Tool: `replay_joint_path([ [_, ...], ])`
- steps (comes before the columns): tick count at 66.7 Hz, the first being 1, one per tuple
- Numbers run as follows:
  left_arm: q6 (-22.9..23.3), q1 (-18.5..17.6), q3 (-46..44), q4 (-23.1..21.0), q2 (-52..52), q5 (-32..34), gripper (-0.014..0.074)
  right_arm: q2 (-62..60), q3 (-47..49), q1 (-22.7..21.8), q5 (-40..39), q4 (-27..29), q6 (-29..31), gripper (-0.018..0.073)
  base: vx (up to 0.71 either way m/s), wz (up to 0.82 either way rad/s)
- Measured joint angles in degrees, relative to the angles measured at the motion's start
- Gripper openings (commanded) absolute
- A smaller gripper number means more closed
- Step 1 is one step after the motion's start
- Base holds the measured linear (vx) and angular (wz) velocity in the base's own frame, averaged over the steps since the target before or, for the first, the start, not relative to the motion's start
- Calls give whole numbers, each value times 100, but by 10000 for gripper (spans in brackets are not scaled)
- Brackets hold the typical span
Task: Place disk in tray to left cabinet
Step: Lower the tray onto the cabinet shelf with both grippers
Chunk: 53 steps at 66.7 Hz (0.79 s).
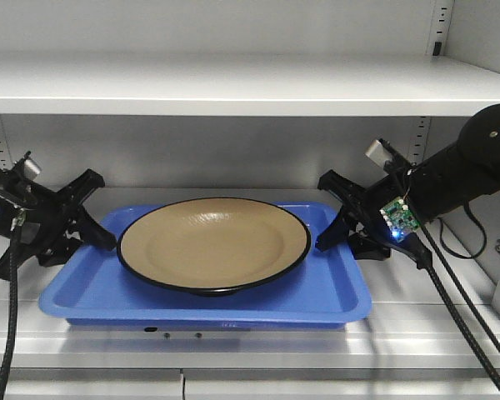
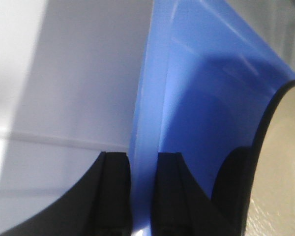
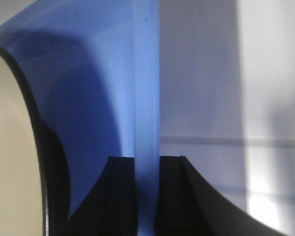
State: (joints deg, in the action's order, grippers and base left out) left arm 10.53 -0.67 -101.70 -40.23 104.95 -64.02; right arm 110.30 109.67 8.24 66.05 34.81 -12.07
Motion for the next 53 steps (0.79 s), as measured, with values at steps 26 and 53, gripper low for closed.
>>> replay_joint_path([
  [26,0,-17,0,-131,722,979,0,671,0,55,-1133,173,338,-4,0,0],
  [53,-608,-63,0,-296,956,1676,55,1053,0,65,-1677,371,718,116,0,0],
])
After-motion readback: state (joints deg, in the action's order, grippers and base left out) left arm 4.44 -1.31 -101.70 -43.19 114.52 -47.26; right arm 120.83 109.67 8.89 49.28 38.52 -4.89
